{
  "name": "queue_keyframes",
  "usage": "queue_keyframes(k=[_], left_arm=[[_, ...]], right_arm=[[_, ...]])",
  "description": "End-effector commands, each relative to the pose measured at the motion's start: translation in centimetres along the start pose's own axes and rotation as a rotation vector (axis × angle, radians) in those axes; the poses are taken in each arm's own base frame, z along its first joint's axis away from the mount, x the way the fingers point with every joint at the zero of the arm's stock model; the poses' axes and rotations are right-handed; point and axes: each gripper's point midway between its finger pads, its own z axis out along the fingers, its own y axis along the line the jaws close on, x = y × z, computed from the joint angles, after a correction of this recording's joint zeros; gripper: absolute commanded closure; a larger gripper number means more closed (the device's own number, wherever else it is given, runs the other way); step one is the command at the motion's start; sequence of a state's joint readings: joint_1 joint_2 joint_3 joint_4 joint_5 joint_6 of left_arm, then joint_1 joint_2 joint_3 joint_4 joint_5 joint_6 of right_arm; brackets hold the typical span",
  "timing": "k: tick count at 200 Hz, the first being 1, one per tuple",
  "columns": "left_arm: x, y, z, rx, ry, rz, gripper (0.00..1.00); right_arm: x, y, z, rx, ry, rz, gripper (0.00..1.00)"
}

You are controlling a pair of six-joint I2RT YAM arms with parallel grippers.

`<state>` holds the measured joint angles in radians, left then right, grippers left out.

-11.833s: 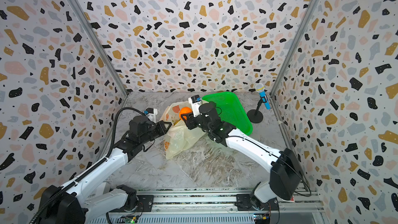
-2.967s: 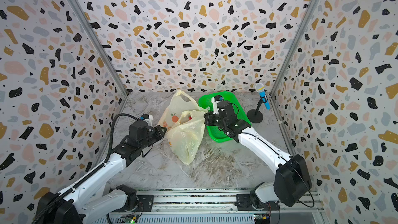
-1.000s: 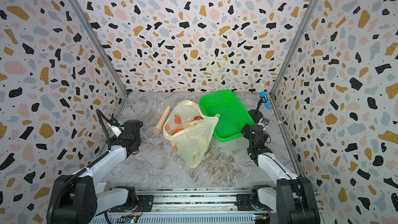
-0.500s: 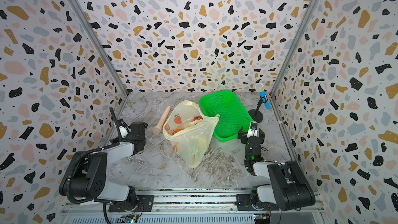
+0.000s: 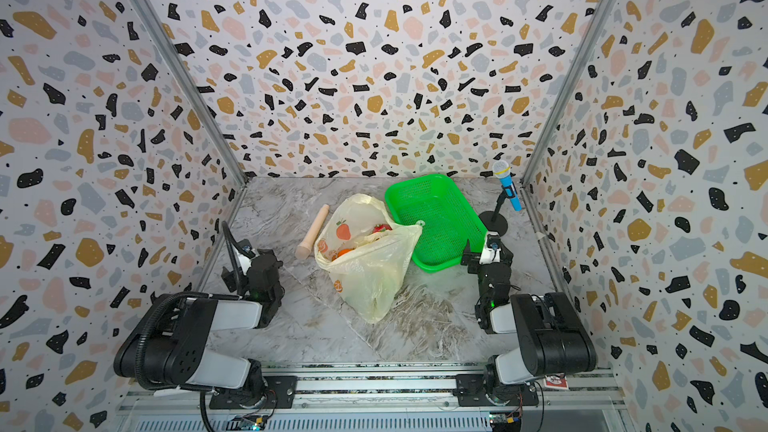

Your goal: Place the fruits into the plastic bag

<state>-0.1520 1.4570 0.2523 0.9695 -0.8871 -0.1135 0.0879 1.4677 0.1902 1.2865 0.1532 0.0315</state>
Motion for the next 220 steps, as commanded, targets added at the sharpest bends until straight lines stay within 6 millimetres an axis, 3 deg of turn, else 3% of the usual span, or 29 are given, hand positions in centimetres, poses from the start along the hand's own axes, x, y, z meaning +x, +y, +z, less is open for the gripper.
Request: queue_keyframes(k=[1,43,53,58,67,97,220], left_arm=[[-3.8,-1.5,-0.5,0.094,-0.139,-0.048,0.01],[-3.7,-1.5,-0.7,0.108,-0.142,-0.052,0.01],[-3.7,-1.9,-1.1,0.16,-0.16,-0.05,0.0],[-2.6,-1.9,-1.3,0.216,-0.152,-0.055,0.0],[-3.4,-1.7,-2.0,0.247,-0.222,-0.084,0.0],[-3.0,-2.6,-0.3,0.242,-0.145,-0.053,0.01],[-3.0,-2.5,-0.2,0.234,-0.139,-0.058,0.01]], right_arm=[[1.1,0.5,0.2,-0.011,0.046,-0.035,0.01],[1.1,0.5,0.2,-0.01,0.046,-0.035,0.01],[1.1,0.5,0.2,-0.009,0.046,-0.036,0.01],[1.0,0.5,0.2,-0.009,0.045,-0.035,0.01],[1.1,0.5,0.2,-0.009,0.048,-0.036,0.01],[1.2,0.5,0.2,-0.01,0.049,-0.036,0.01],[1.1,0.5,0.5,-0.03,0.051,-0.03,0.01]])
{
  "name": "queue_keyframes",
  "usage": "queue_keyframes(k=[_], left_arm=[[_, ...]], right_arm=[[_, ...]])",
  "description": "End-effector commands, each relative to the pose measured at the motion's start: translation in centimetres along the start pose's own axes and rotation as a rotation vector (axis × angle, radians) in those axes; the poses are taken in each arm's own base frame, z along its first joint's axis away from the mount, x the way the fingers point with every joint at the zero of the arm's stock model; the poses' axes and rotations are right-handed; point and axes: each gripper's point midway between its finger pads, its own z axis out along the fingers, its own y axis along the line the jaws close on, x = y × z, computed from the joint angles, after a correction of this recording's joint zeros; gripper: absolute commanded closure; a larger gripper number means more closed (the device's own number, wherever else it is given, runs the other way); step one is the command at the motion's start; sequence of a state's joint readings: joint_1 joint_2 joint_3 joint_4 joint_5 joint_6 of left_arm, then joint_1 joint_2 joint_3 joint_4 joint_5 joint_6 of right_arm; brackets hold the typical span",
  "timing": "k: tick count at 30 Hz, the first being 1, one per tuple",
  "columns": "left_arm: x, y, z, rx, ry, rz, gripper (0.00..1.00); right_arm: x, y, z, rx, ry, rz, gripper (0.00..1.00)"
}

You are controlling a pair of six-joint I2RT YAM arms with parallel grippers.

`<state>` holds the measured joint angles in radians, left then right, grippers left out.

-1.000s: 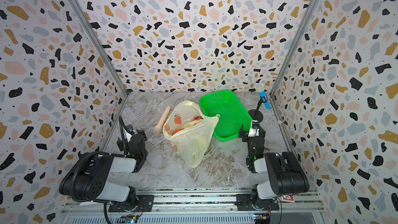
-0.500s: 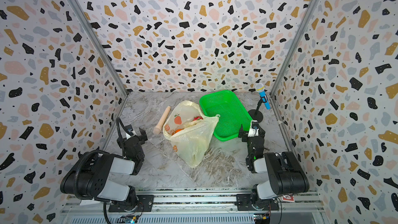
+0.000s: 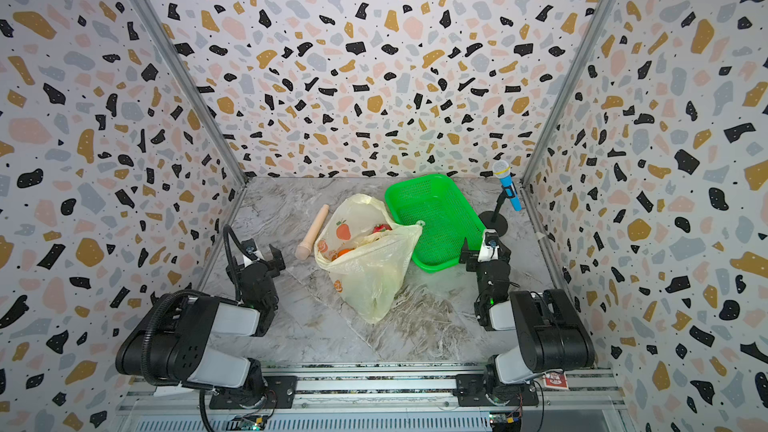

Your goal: Place the fruits into the plastic bag

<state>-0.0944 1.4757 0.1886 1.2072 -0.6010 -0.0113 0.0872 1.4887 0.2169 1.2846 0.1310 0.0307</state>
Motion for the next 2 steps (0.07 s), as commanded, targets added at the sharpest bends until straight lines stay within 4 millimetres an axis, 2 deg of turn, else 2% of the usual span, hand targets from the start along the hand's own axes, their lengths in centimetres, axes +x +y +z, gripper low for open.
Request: queue_keyframes(k=[1,2], left_arm=[[-1.44,0.02,0.21,0.0,-0.045,-0.038,0.01],[-1.41,0.01,0.21,0.0,-0.044,-0.037,0.01]], right_arm=[[1.45,0.08,-0.19,-0.01,0.056,-0.03,0.01],[1.44,0.06,-0.27,-0.011,0.054,-0.028,0.01]])
